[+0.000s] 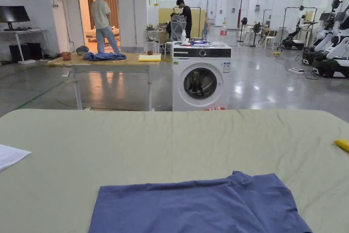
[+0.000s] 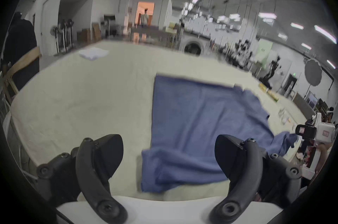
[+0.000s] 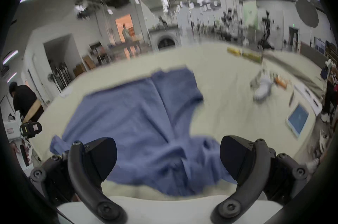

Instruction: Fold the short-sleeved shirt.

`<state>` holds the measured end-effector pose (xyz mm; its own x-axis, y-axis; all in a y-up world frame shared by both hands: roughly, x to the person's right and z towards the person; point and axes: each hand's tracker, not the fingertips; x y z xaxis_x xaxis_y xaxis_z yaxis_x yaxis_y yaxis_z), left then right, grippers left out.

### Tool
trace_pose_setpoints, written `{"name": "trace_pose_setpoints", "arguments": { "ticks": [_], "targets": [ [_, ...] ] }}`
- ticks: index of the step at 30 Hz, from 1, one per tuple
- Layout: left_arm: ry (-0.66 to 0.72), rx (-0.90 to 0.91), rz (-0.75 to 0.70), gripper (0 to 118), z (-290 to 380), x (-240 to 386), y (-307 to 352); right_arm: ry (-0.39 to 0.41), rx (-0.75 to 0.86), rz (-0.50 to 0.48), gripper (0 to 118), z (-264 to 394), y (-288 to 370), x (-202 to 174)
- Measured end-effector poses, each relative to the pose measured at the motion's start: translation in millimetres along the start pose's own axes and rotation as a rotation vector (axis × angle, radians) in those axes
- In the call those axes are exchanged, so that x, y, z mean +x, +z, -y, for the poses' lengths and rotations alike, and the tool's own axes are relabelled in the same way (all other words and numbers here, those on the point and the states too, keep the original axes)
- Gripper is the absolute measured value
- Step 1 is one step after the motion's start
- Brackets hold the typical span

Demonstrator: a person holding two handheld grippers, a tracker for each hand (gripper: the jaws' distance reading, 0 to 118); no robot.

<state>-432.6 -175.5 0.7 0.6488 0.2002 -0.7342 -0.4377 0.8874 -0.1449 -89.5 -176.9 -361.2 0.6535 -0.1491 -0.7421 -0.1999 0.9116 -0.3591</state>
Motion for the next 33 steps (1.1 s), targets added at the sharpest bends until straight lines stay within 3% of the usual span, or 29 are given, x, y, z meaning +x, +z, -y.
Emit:
{"name": "trace_pose_setpoints", "arguments": {
  "ticks": [3,4,5,6,7,11,14,18,20,21,22,23,26,30,31,32,33],
  "targets": [
    [-0.047,0.246,0.015,85,-10.0,19.2,28.1,0.006,0.275,-0.041,110,-15.2,25.4,-28.3],
    [-0.071,0.31,-0.006,70,-10.6,28.0,31.4,-0.002,0.349,-0.066,103,-20.4,27.9,-38.3],
    [-0.102,0.343,-0.039,40,-12.1,35.5,34.4,0.009,0.374,-0.082,91,-24.9,28.9,-47.1],
    [-0.129,0.359,-0.076,8,-14.7,41.7,34.1,0.034,0.384,-0.074,64,-30.8,28.2,-57.6],
    [-0.143,0.357,-0.075,0,-18.6,45.6,30.8,0.069,0.377,-0.073,4,-35.9,24.9,-66.9],
    [-0.103,0.293,0.018,0,-35.6,43.7,7.1,0.056,0.362,-0.149,0,-47.3,-0.1,-75.8],
    [-0.12,0.244,0.012,0,-81.9,37.9,-46.5,0.09,0.379,-0.138,0,-49.3,-9.6,-77.7],
    [-0.074,-0.15,0.001,0,-141.7,-0.1,-190.8,0.079,0.363,-0.144,0,-50.4,-22.5,-72.4],
    [-0.033,-0.277,-0.005,9,-143.4,-20.4,-248.8,0.097,0.356,-0.134,0,-51.3,-27.5,-71.8],
    [-0.043,-0.31,-0.042,28,-141.9,-27.7,-272.6,0.128,0.355,-0.111,0,-49.7,-30.7,-69.8],
    [-0.076,-0.337,-0.084,74,-140.2,-32.8,-294.5,0.152,0.347,-0.085,0,-47.2,-34.3,-67.1],
    [-0.093,-0.362,-0.104,95,-132.9,-37.4,-314.2,0.163,0.334,-0.066,0,-44.2,-38.8,-63.9],
    [-0.118,-0.39,-0.078,99,-116.3,-43.7,-358.6,0.125,0.273,-0.047,0,-40.4,-52.9,-57.7],
    [-0.126,-0.57,-0.065,101,-73.9,-46.4,-399.5,0.096,0.23,-0.025,0,-37.2,-65.4,-49.1],
    [-0.213,-0.49,-0.084,109,-66.2,-41.7,-397.2,0.106,0.228,-0.017,0,-36.5,-66.4,-49.4],
    [-0.27,-0.417,-0.066,109,-66.5,-38.4,-395.1,0.111,0.228,-0.013,0,-33.7,-66.2,-43.1],
    [-0.239,-0.473,-0.087,109,-71.3,-36.1,-400.7,0.117,0.228,-0.014,0,-33.3,-66.0,-42.1]
  ]
}}
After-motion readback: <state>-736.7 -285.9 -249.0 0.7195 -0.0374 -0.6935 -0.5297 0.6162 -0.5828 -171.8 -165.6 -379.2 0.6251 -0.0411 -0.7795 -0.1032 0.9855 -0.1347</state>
